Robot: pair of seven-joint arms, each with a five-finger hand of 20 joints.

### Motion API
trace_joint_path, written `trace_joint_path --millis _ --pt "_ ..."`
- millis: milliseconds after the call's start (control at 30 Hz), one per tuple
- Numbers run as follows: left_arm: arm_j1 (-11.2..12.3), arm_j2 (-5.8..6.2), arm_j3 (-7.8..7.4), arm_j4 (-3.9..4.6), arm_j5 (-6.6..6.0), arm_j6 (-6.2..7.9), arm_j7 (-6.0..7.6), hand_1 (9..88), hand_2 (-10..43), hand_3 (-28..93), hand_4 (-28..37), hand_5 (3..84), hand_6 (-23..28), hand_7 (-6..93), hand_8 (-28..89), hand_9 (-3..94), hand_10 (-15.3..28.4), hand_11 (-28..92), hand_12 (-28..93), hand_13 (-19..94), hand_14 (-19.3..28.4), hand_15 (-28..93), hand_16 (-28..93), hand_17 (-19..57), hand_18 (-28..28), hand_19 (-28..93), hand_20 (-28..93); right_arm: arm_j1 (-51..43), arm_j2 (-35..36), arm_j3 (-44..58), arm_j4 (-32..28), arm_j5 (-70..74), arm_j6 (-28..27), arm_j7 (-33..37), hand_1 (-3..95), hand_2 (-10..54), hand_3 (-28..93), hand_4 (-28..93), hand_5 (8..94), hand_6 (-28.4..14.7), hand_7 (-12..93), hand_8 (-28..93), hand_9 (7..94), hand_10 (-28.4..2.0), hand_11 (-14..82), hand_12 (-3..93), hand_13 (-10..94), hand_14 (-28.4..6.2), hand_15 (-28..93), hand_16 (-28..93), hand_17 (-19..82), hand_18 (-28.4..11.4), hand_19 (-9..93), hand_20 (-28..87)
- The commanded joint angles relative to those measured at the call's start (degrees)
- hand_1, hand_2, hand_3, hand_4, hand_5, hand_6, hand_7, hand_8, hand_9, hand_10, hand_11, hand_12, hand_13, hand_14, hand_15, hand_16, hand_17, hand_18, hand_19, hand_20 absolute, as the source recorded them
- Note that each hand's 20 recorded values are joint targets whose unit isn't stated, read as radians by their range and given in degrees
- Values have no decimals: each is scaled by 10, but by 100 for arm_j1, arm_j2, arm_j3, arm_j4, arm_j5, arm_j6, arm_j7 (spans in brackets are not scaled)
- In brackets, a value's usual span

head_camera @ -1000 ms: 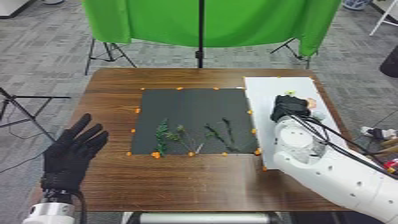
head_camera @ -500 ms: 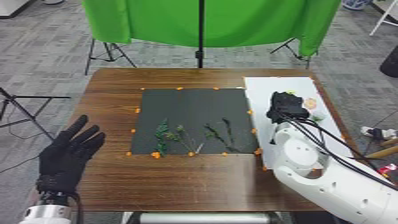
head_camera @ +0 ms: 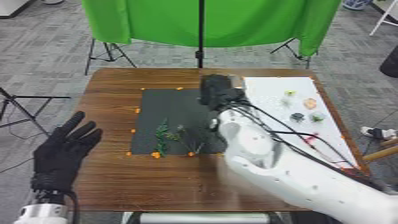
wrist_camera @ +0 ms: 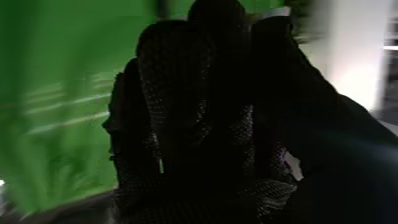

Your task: Arrange flowers

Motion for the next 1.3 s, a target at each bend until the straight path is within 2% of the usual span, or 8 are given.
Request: trace_joint_path --millis 33,167,367,433,700,967,1133,1300 --pt "-375 258 45 78 -311 -70 156 218 57 788 -283 373 81 110 -96 353 201 209 100 238 281 479 -87 -93 282 569 85 704 -1534 -1095 755 34 3 -158 578 -95 727 -283 856 -1 188 33 937 -63 169 335 846 -37 528 277 350 -197 816 348" --pt "-732 323 190 183 -213 -127 14 218 57 788 -283 373 81 109 -96 355 201 211 100 240 282 480 -87 -91 283 571 86 1132 -1509 -1712 964 323 15 8 574 -95 724 -283 854 1 190 30 937 -66 175 342 833 -41 553 274 342 -202 817 353" --pt "-871 148 163 227 -86 -262 -173 218 58 787 -283 374 81 109 -96 355 201 209 100 241 283 479 -88 -90 283 572 86 1224 -1479 -1963 1032 392 -334 -3 566 -95 708 -283 849 13 188 20 930 -74 202 342 806 -52 613 237 326 -208 816 371" --pt "-881 224 212 250 -120 -229 -39 218 58 787 -283 374 81 109 -96 355 201 209 100 241 282 479 -88 -90 283 572 85 1279 -1482 -2002 1049 453 -487 -36 562 -95 700 -283 846 18 182 14 923 -77 225 331 794 -55 633 226 317 -212 813 381" --pt "-1502 -176 175 447 120 -397 -674 218 58 788 -283 374 81 109 -96 356 202 210 101 241 282 479 -88 -90 284 571 84 715 -1627 -990 1295 362 -1088 -955 535 -95 671 -283 796 16 149 -5 884 -84 286 311 754 -63 677 218 299 -222 789 412" --pt "-1079 390 342 374 -239 -240 48 220 58 789 -283 374 82 109 -96 356 202 211 100 241 282 480 -87 -90 284 572 85 984 -1485 -1480 1043 669 -904 -814 485 -95 673 -283 761 20 147 -17 849 -99 365 246 732 -73 696 214 292 -231 766 424" --pt "-1379 210 331 468 -144 -293 -205 220 57 790 -283 375 82 110 -96 356 202 211 100 241 282 480 -88 -90 284 572 85 881 -1580 -1195 1094 448 -1204 -1049 467 -95 682 -283 755 21 147 -23 840 -103 384 230 726 -78 702 214 287 -233 761 427" --pt "-1315 199 327 468 -136 -349 -172 220 58 790 -283 375 82 110 -96 356 202 210 100 241 282 481 -88 -90 284 572 84 937 -1545 -1284 996 462 -1281 -861 415 -95 731 -283 707 17 146 -113 813 -108 414 202 710 -82 714 209 283 -237 753 434"
